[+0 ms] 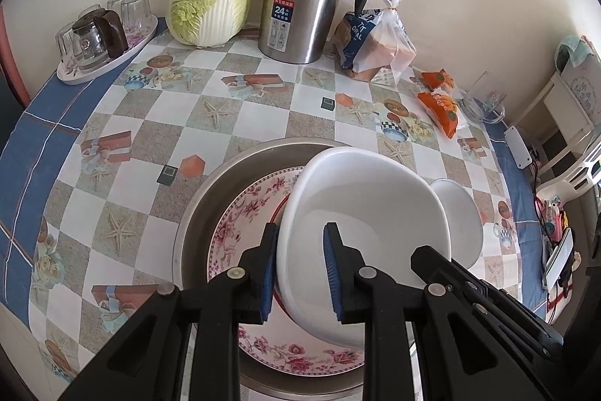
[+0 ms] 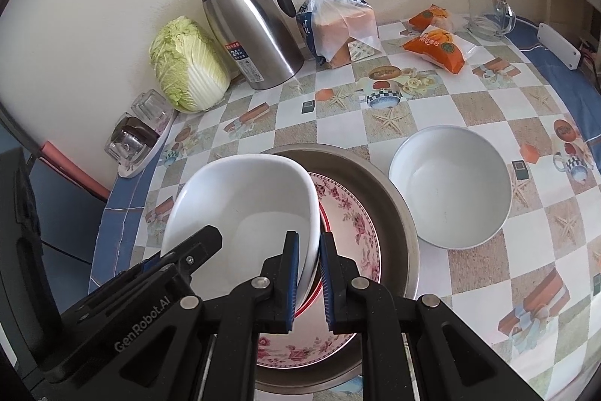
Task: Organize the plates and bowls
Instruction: 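Lower the white square bowl with both grippers into the strawberry bowl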
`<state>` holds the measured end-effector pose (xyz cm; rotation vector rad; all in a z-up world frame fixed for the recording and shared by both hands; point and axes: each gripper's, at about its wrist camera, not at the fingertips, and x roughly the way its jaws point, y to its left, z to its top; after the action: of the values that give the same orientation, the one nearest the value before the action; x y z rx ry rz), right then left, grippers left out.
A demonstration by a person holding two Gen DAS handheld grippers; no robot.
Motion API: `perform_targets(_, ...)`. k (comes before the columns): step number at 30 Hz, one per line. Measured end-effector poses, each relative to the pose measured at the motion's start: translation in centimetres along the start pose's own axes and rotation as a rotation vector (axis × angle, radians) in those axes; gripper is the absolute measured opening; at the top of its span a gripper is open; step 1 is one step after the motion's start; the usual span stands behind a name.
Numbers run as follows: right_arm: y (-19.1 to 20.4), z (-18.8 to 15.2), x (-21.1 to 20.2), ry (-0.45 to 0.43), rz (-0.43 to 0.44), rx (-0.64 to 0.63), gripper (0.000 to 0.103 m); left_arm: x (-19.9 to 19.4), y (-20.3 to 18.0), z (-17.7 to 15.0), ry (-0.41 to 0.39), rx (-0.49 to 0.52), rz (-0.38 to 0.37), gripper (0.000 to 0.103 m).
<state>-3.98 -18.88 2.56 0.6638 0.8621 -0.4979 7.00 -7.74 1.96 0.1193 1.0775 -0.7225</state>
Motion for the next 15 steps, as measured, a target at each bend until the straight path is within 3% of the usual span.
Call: perform_targets(15, 0.04, 0.12, -0.01, -0.002, 0.005, 0.005, 0.014, -0.18, 0.23, 0.11, -0.006, -0.011, -0.011, 0.024)
